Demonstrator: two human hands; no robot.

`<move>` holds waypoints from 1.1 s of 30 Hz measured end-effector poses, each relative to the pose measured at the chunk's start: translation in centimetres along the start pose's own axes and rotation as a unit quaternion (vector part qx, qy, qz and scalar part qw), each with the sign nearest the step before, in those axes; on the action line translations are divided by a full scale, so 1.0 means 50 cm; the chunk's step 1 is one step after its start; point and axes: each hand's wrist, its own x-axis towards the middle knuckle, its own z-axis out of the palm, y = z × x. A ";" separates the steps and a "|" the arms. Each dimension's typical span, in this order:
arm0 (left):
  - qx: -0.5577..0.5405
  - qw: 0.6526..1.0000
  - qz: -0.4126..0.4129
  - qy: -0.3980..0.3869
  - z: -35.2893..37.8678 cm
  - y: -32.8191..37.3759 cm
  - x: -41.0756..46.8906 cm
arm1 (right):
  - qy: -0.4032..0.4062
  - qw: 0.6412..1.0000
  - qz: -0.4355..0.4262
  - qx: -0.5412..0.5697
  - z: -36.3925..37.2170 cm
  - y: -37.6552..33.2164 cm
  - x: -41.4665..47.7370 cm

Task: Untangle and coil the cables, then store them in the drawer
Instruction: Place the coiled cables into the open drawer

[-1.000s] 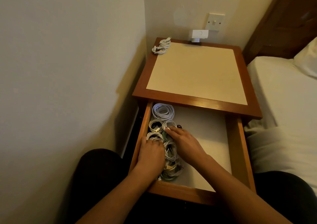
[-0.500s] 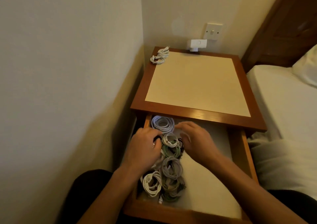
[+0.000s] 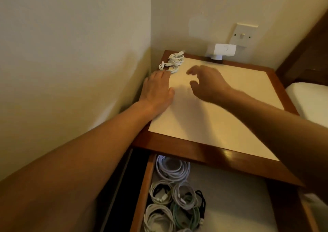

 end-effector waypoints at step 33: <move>0.018 0.996 0.027 0.084 -0.059 0.038 -0.175 | -0.005 0.982 0.068 0.177 -0.099 -0.003 -0.283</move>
